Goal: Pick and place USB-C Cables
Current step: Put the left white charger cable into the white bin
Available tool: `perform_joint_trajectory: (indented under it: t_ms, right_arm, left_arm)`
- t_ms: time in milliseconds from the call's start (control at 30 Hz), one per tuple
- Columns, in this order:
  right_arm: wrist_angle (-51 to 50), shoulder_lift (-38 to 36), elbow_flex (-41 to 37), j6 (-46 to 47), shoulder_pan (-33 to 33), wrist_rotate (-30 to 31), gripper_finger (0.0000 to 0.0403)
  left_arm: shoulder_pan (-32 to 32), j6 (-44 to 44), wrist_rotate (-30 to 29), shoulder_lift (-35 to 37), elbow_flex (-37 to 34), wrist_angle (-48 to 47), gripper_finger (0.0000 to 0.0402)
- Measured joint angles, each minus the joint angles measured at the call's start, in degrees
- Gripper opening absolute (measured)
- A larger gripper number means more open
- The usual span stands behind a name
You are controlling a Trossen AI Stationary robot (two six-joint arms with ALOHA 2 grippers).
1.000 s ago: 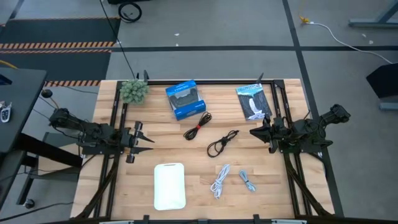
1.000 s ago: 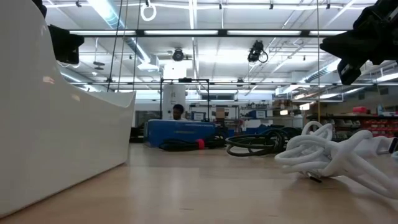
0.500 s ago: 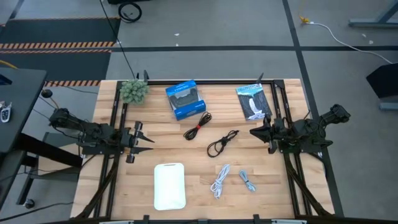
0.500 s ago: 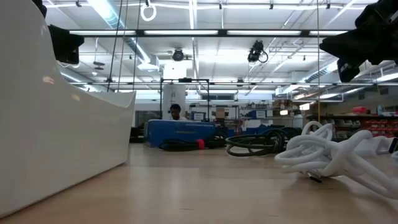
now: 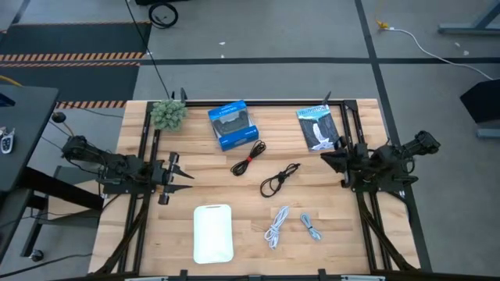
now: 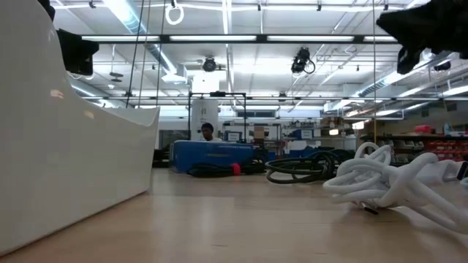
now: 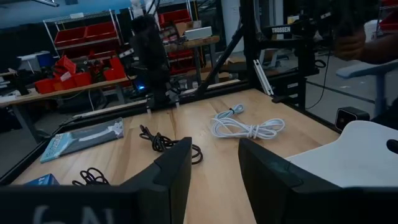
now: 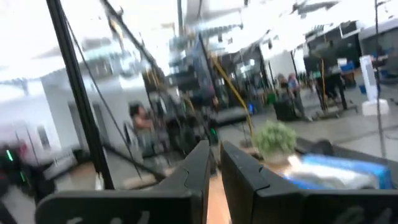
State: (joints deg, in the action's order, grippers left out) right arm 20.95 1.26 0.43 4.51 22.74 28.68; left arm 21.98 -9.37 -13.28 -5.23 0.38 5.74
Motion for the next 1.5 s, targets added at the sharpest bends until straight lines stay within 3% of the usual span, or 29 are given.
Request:
perform_joint_trajectory:
  t_ms: [200, 367, 567, 767, 1000, 1233, 1367, 1500]
  right_arm:
    - [9.52, 1.04, 0.00, 1.41, 0.00, -8.19, 0.0045]
    - [13.41, 5.62, 0.00, 1.66, -0.15, -8.43, 0.0045]
    - [12.80, 16.67, 0.03, 6.26, -3.00, -4.34, 0.0045]
    - [10.53, 30.03, 2.55, 7.52, -7.22, -6.17, 0.0045]
    - [-1.60, 42.91, 9.67, 9.31, -9.11, -19.64, 0.0045]
    - [-17.04, 56.66, 20.34, 7.39, -5.97, -29.50, 0.0050]
    - [-28.47, 64.08, 27.77, 4.20, -2.24, -29.78, 0.0068]
    - [-31.69, 71.23, 33.44, 1.36, 1.15, -27.17, 0.0102]
  left_arm:
    - [0.00, 0.02, 0.00, 0.00, -0.02, 0.02, 0.0142]
    - [0.00, 0.01, 0.01, 0.00, 0.00, 0.02, 0.0142]
    - [-0.01, 0.00, 0.02, 0.00, -0.02, 0.01, 0.0142]
    - [0.00, 0.02, 0.02, 0.00, 0.00, 0.00, 0.0142]
    - [0.00, 0.02, 0.02, 0.00, 0.00, 0.02, 0.0142]
    - [0.00, 0.02, 0.00, 0.00, 0.00, 0.02, 0.0142]
    - [0.00, 0.02, 0.02, 0.00, -0.01, 0.02, 0.0142]
    - [0.00, 0.02, 0.02, 0.00, -0.02, 0.02, 0.0142]
